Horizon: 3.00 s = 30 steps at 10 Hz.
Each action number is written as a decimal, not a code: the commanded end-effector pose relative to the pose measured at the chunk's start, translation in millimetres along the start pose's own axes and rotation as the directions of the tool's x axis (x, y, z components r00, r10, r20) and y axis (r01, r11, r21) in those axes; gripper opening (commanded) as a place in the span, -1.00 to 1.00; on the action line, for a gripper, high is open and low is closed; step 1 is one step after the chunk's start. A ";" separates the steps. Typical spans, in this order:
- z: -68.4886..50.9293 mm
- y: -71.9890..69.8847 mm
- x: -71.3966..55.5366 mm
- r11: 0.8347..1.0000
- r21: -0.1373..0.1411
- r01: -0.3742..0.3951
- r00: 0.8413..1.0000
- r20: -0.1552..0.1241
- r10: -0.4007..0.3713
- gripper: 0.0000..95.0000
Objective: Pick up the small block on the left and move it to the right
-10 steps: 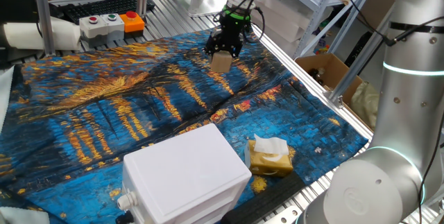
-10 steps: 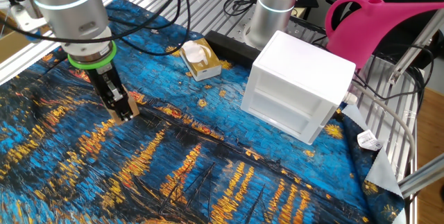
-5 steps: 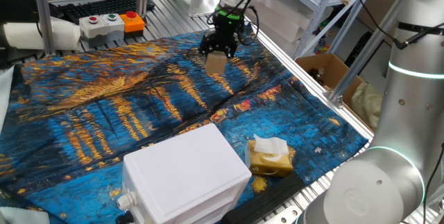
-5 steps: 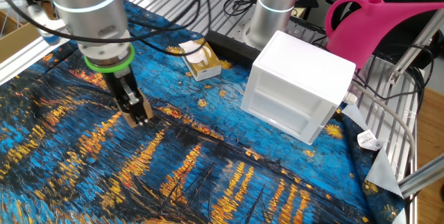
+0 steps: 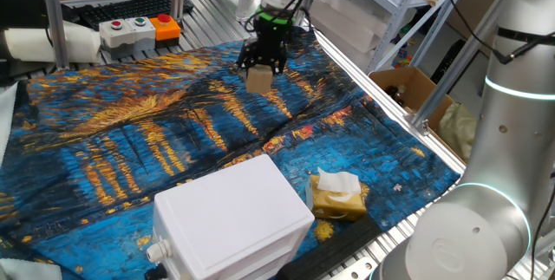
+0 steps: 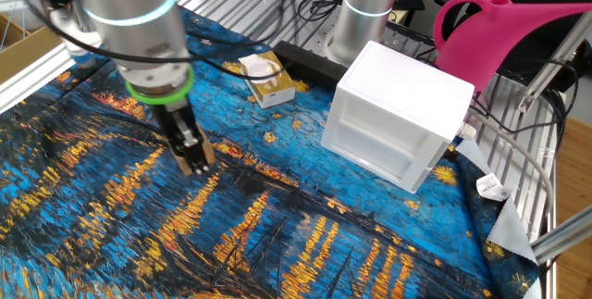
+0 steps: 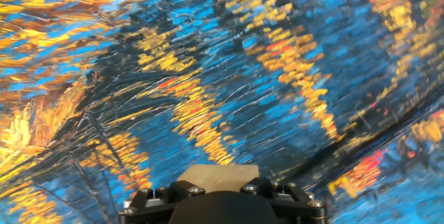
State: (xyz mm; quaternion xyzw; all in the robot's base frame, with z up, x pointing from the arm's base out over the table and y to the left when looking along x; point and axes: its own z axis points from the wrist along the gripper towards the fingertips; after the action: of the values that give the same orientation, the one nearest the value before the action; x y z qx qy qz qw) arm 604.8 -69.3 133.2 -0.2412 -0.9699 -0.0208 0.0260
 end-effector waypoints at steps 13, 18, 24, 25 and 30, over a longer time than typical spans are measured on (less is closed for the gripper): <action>2.9 84.0 26.4 0.978 0.054 -0.203 0.978 -0.041 0.205 -1.00; 6.4 82.7 28.3 0.969 0.056 -0.239 0.970 -0.035 0.241 -1.00; 9.7 79.1 33.6 0.967 0.061 -0.246 0.968 -0.033 0.248 0.60; 9.8 78.9 33.9 0.968 0.062 -0.244 0.969 -0.032 0.246 0.60; 10.0 78.6 34.4 0.969 0.064 -0.238 0.970 -0.031 0.240 0.60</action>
State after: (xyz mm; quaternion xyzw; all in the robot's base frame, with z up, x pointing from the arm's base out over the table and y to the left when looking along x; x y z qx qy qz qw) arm 612.0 16.7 127.4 -0.3553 -0.9331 0.0075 0.0553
